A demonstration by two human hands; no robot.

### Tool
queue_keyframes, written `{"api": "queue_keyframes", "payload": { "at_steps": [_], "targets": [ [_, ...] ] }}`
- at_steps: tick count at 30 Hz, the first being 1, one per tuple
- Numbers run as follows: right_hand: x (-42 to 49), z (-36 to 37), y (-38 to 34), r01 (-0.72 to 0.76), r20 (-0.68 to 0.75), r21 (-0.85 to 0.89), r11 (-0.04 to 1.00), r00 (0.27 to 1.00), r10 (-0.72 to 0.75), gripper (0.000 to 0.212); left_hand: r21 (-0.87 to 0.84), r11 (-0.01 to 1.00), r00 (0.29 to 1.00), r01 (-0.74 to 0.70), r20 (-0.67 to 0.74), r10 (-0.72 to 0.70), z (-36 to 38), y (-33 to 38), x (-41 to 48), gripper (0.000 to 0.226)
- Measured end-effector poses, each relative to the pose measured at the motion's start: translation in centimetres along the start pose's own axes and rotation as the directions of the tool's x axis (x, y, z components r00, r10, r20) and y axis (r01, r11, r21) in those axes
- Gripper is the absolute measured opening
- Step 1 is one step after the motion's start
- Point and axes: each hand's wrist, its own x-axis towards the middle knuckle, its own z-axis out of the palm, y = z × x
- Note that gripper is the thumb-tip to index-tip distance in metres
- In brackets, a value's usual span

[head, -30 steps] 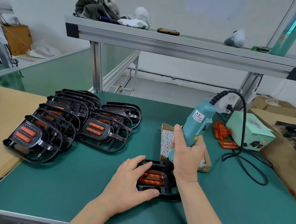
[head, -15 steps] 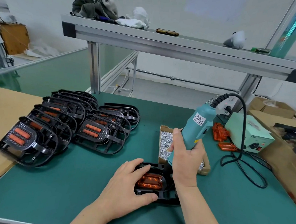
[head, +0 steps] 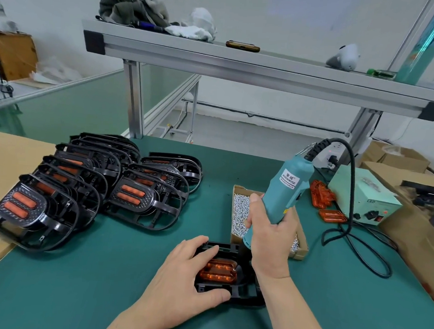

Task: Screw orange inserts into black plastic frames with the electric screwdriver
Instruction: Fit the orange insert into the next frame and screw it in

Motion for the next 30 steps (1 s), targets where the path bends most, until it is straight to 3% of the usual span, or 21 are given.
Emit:
{"api": "queue_keyframes", "payload": {
  "at_steps": [7, 12, 25, 30],
  "targets": [
    [0.1, -0.2, 0.0, -0.029, 0.009, 0.034, 0.999, 1.0, 0.029, 0.014, 0.02, 1.0, 1.0, -0.017, 0.0, 0.017, 0.0, -0.1, 0.1, 0.097],
    [-0.4, -0.8, -0.2, 0.046, 0.097, 0.071, 0.996, 0.994, -0.053, 0.025, 0.022, 0.999, 1.0, -0.025, 0.001, 0.025, -0.1, -0.1, 0.1, 0.097],
    [0.8, -2.2, -1.2, -0.011, 0.106, 0.221, 0.975, 0.994, -0.013, 0.012, 0.023, 1.0, 1.0, -0.021, 0.009, 0.021, -0.1, -0.3, 0.0, 0.096],
    [2.6, -2.3, -1.7, -0.06, -0.045, 0.301, 0.952, 0.996, 0.077, 0.023, 0.027, 1.0, 1.0, -0.011, 0.006, 0.011, 0.0, -0.3, 0.0, 0.096]
  ]
}}
